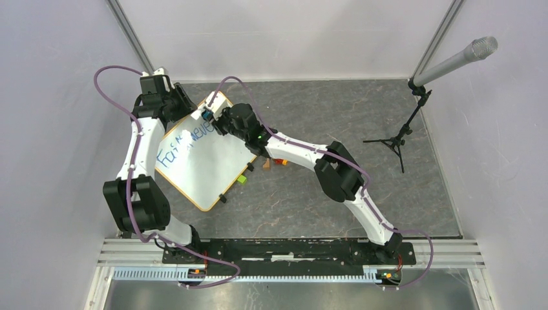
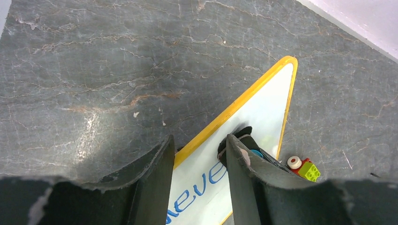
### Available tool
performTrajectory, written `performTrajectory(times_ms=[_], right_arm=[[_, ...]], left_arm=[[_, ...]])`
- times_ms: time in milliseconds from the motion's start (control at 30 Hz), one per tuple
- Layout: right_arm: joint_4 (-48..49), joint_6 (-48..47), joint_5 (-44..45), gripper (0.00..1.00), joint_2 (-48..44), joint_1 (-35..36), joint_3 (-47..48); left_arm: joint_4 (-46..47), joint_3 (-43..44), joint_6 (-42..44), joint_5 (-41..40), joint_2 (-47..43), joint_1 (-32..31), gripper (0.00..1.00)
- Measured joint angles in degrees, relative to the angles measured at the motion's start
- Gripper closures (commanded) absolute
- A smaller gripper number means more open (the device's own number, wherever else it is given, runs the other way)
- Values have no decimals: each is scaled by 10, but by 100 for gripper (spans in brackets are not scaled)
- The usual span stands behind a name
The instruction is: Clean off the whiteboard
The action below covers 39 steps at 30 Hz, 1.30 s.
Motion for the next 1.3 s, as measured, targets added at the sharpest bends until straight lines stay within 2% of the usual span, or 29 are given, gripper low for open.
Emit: performTrajectory(times_ms=[100, 233, 633, 833, 967, 1167, 1300], right_arm=[[2, 0, 8, 64, 0, 0, -1], [13, 0, 14, 52, 0, 0, -9], [29, -1, 20, 52, -3, -3, -34], [29, -2, 12, 45, -3, -4, -33], [28, -1, 9, 46, -3, -4, -28], [28, 4, 7, 60, -3, -4, -17], [23, 9, 5, 64, 1, -4, -7]], left_arm=[[0, 0, 0, 2, 0, 0, 48], [2, 0, 0, 3, 2, 1, 48], [2, 0, 0, 3, 3, 1, 47], [2, 0, 0, 4, 3, 1, 47], [1, 0, 0, 4, 3, 1, 47], [1, 0, 0, 5, 3, 1, 48], [1, 0, 0, 5, 3, 1, 49]])
